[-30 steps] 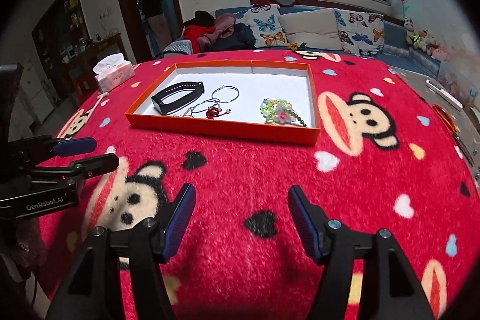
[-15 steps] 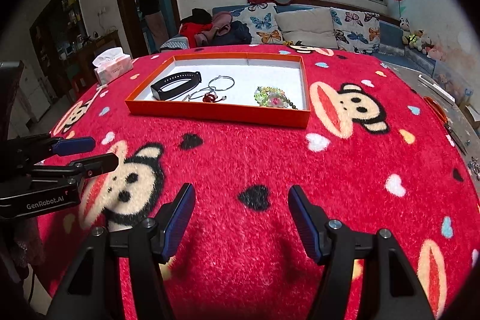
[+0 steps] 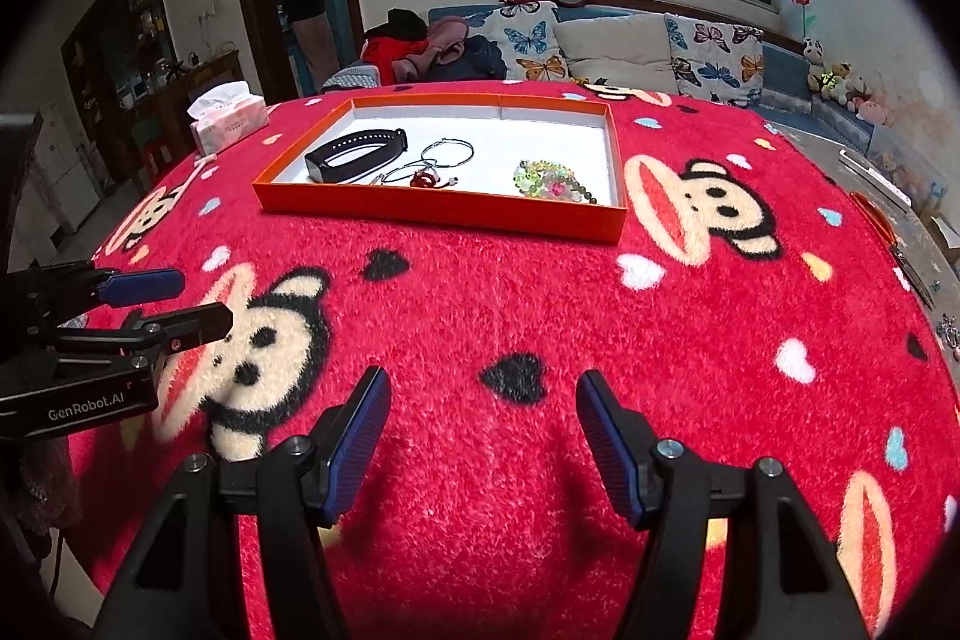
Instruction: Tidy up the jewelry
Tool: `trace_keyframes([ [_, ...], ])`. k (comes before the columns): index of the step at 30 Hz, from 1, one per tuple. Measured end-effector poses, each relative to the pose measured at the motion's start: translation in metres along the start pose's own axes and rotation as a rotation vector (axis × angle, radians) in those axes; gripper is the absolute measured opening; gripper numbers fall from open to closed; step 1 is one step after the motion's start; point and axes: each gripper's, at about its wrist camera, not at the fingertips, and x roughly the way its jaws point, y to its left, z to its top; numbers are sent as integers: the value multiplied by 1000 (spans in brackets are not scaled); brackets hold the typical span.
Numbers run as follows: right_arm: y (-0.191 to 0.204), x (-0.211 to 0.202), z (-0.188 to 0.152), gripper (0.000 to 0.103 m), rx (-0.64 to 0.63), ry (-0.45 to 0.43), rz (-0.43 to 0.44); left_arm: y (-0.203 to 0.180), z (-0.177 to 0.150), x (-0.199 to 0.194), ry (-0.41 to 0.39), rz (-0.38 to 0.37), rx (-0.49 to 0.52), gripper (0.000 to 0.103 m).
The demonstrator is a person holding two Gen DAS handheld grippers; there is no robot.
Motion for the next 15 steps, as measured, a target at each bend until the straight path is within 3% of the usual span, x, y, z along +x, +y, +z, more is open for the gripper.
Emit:
trace_keyframes([
  [15, -4, 0, -3, 70, 4, 5, -12, 0, -8, 4, 19, 10, -6, 59],
])
